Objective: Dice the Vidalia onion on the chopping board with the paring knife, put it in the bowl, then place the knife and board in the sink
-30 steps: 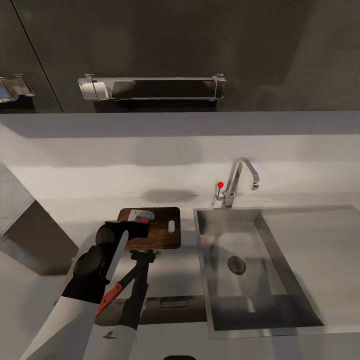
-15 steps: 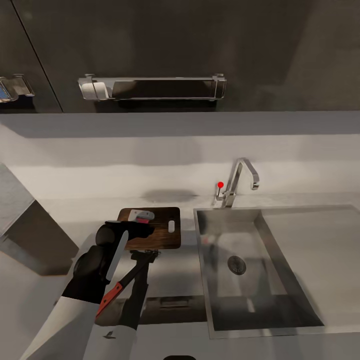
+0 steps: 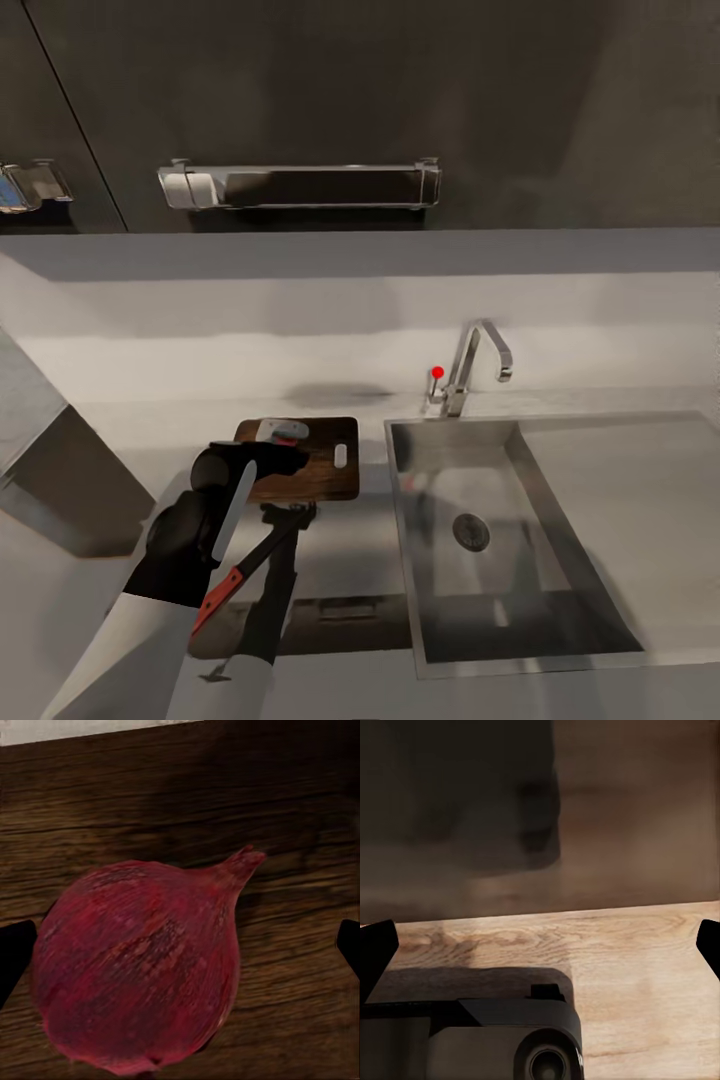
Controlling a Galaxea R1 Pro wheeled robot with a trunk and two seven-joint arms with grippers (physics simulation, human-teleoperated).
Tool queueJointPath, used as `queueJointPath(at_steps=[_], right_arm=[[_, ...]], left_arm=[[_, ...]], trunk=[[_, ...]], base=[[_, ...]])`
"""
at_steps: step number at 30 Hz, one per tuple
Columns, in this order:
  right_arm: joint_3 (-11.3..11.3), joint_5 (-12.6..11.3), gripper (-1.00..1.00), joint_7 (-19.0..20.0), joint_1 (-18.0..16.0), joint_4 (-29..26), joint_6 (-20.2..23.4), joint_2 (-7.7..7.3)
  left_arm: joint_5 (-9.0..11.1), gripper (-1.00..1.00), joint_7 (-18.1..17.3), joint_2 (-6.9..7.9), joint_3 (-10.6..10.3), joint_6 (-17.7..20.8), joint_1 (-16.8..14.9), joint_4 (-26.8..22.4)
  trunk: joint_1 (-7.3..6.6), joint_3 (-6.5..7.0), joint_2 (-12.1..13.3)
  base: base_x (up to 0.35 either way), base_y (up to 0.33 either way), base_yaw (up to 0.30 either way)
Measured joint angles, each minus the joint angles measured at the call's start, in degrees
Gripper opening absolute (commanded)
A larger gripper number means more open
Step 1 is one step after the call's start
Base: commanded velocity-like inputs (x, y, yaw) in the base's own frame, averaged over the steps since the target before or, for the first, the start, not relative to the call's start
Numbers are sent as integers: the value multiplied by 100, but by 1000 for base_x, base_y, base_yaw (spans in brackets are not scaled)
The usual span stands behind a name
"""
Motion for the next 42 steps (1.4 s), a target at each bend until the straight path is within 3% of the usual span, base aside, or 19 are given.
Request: queueJointPath(at_steps=[11,20,30,42], right_arm=[[0,-1,100,0,0,-5,0,0],[0,-5,100,0,0,-8,0,5],[15,45,100,31,0,0,17,1],[9,24,100,19,0,0,9,0]], left_arm=[[-2,100,5,0,19,7,0,-164],[-7,100,8,3,30,25,1,-660],[-8,100,8,8,6,25,1,-821],[0,100,8,9,-2,25,1,-802]], trunk=[[0,100,0],[0,181,0],[0,200,1],[4,200,2]], base=[[0,0,-3],[0,0,0],[-4,0,0],[-272,0,0]])
